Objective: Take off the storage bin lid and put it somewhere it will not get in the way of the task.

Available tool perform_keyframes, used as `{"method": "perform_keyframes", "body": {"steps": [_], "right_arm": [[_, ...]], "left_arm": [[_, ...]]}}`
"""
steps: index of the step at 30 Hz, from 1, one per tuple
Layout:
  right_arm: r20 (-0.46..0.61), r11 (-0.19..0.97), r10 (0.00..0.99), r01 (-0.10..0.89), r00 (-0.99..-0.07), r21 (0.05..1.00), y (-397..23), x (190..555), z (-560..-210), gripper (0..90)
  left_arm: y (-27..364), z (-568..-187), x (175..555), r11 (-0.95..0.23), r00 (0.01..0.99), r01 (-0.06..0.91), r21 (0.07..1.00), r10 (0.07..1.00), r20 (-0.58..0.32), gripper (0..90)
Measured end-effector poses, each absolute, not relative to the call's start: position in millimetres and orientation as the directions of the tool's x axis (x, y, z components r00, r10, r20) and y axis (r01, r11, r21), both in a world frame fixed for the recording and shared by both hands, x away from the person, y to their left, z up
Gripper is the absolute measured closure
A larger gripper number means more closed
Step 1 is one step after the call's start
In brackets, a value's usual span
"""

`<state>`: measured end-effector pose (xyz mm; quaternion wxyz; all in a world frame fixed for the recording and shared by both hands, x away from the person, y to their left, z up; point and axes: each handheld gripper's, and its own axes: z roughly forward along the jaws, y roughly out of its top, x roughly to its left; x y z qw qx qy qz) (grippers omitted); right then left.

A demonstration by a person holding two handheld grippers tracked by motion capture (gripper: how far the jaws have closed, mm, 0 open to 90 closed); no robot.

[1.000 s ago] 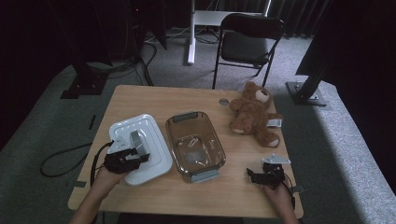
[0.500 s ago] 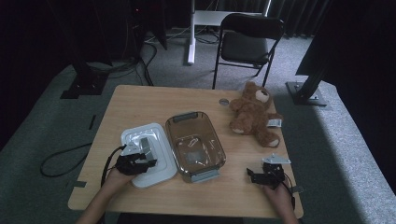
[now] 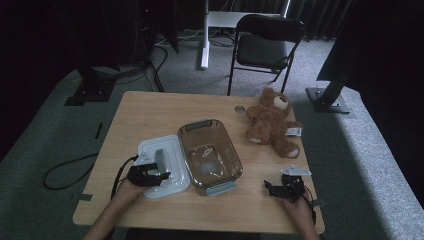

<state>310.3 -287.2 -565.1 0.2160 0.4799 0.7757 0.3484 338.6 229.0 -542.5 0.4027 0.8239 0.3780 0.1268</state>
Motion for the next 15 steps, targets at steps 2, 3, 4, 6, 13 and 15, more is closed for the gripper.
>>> {"method": "perform_keyframes", "body": {"steps": [2, 3, 4, 6, 13, 15], "right_arm": [[-0.001, 0.296, 0.895, 0.594, -0.446, 0.748, -287.2, 310.2, -565.1, 12.8], [-0.001, 0.296, 0.895, 0.594, -0.446, 0.748, -287.2, 310.2, -565.1, 12.8], [-0.001, 0.297, 0.895, 0.594, -0.446, 0.748, -287.2, 310.2, -565.1, 12.8], [-0.001, 0.297, 0.895, 0.594, -0.446, 0.748, -287.2, 310.2, -565.1, 12.8], [0.0, 0.296, 0.895, 0.594, -0.446, 0.748, -287.2, 310.2, -565.1, 12.8], [0.0, 0.296, 0.895, 0.594, -0.446, 0.748, -287.2, 310.2, -565.1, 12.8]], "left_arm": [[230.7, -540.4, 336.8, -0.381, 0.677, 0.518, 0.766, 0.73, -0.094, 27.0], [231.2, -539.8, 336.2, -0.377, 0.671, 0.517, 0.769, 0.736, -0.09, 24.6], [232.5, -539.0, 335.7, -0.377, 0.669, 0.515, 0.77, 0.738, -0.086, 18.5], [236.3, -537.7, 334.0, -0.363, 0.646, 0.514, 0.777, 0.76, -0.072, 17.7], [252.0, -536.8, 329.0, -0.325, 0.584, 0.515, 0.793, 0.81, -0.047, 10.4], [257.0, -535.6, 327.2, -0.312, 0.565, 0.519, 0.796, 0.824, -0.045, 10.3]]}}
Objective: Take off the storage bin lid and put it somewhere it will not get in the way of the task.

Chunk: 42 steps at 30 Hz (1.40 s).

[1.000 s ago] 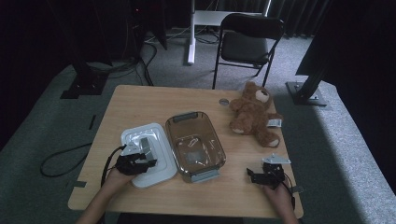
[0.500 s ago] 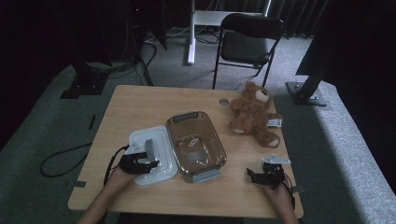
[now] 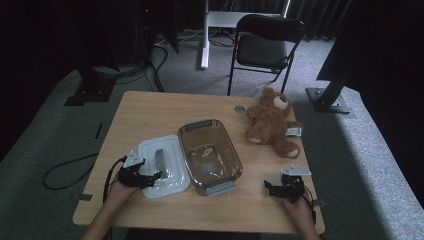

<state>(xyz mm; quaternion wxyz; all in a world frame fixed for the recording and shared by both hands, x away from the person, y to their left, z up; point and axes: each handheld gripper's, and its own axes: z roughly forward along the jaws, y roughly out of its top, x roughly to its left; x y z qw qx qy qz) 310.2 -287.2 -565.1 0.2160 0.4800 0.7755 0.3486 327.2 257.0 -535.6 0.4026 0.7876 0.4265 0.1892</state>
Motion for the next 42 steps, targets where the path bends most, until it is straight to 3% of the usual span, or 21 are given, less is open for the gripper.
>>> {"method": "perform_keyframes", "body": {"steps": [6, 8, 30, 35, 42], "right_arm": [[-0.001, 0.296, 0.895, 0.594, -0.446, 0.748, -287.2, 310.2, -565.1, 12.8], [-0.001, 0.296, 0.895, 0.594, -0.446, 0.748, -287.2, 310.2, -565.1, 12.8], [-0.001, 0.294, 0.897, 0.594, -0.443, 0.748, -287.5, 310.4, -565.1, 12.8], [-0.001, 0.293, 0.897, 0.595, -0.441, 0.748, -287.5, 310.4, -565.1, 12.8], [0.0, 0.294, 0.897, 0.595, -0.442, 0.748, -287.5, 310.4, -565.1, 12.6]], "left_arm": [[270.9, -529.9, 320.6, -0.27, 0.53, 0.543, 0.795, 0.845, -0.074, 8.4], [275.0, -530.0, 318.7, -0.266, 0.517, 0.556, 0.788, 0.853, -0.077, 0.6], [321.3, -546.3, 307.8, -0.193, 0.315, 0.648, 0.736, 0.949, -0.028, 0.6], [320.9, -548.8, 309.2, -0.209, 0.268, 0.661, 0.72, 0.963, 0.033, 0.6], [323.1, -555.8, 312.1, -0.198, 0.253, 0.686, 0.7, 0.967, 0.025, 0.6]]}}
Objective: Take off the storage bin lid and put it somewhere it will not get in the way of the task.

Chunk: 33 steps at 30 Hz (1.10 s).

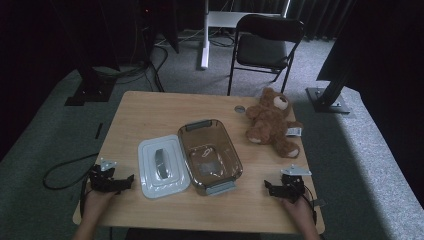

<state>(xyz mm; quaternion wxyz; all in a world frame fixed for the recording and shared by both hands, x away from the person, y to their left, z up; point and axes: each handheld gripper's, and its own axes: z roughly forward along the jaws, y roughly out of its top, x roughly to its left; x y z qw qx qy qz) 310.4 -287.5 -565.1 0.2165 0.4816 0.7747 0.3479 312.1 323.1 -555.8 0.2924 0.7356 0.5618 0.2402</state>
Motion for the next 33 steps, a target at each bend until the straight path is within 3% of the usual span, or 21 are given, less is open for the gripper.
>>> {"method": "perform_keyframes", "body": {"steps": [16, 21, 33], "right_arm": [[-0.013, 0.295, 0.908, 0.619, -0.419, 0.728, -281.5, 311.7, -556.9, 10.6], [0.043, 0.241, 0.908, 0.605, -0.416, 0.759, -284.8, 313.9, -538.0, 10.6], [0.088, 0.108, 0.948, 0.568, -0.306, 0.816, -301.1, 336.6, -495.5, 10.6]], "left_arm": [[323.9, -556.5, 312.9, -0.181, 0.231, 0.685, 0.705, 0.973, 0.025, 0.6], [323.7, -556.5, 312.9, -0.185, 0.237, 0.685, 0.705, 0.971, 0.025, 0.6], [322.8, -556.6, 313.3, -0.196, 0.253, 0.681, 0.706, 0.967, 0.024, 0.6]]}}
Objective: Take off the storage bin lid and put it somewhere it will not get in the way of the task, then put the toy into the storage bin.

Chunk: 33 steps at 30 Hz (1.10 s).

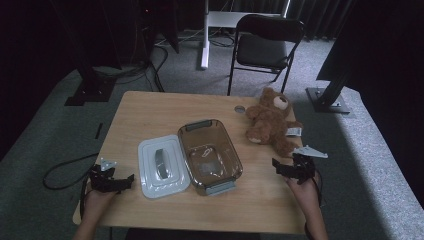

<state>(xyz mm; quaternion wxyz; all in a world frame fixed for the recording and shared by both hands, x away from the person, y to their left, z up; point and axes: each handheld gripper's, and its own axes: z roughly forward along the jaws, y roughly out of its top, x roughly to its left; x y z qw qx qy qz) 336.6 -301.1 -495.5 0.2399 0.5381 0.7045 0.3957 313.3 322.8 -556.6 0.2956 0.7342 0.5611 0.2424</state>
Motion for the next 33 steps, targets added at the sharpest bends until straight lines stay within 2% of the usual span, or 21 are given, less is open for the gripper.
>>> {"method": "perform_keyframes", "body": {"steps": [8, 17, 33], "right_arm": [[0.097, 0.068, 0.961, 0.56, -0.259, 0.826, -306.3, 366.4, -472.2, 10.7], [0.123, 0.028, 0.968, 0.581, -0.22, 0.814, -309.3, 404.0, -463.8, 10.7], [0.168, -0.03, 0.969, 0.59, -0.181, 0.807, -301.5, 432.3, -455.7, 10.6]], "left_arm": [[322.6, -556.5, 313.3, -0.195, 0.253, 0.681, 0.706, 0.967, 0.023, 0.6], [322.6, -556.5, 313.3, -0.195, 0.253, 0.681, 0.706, 0.967, 0.023, 0.6], [322.6, -556.5, 313.3, -0.196, 0.254, 0.681, 0.705, 0.967, 0.024, 0.6]]}}
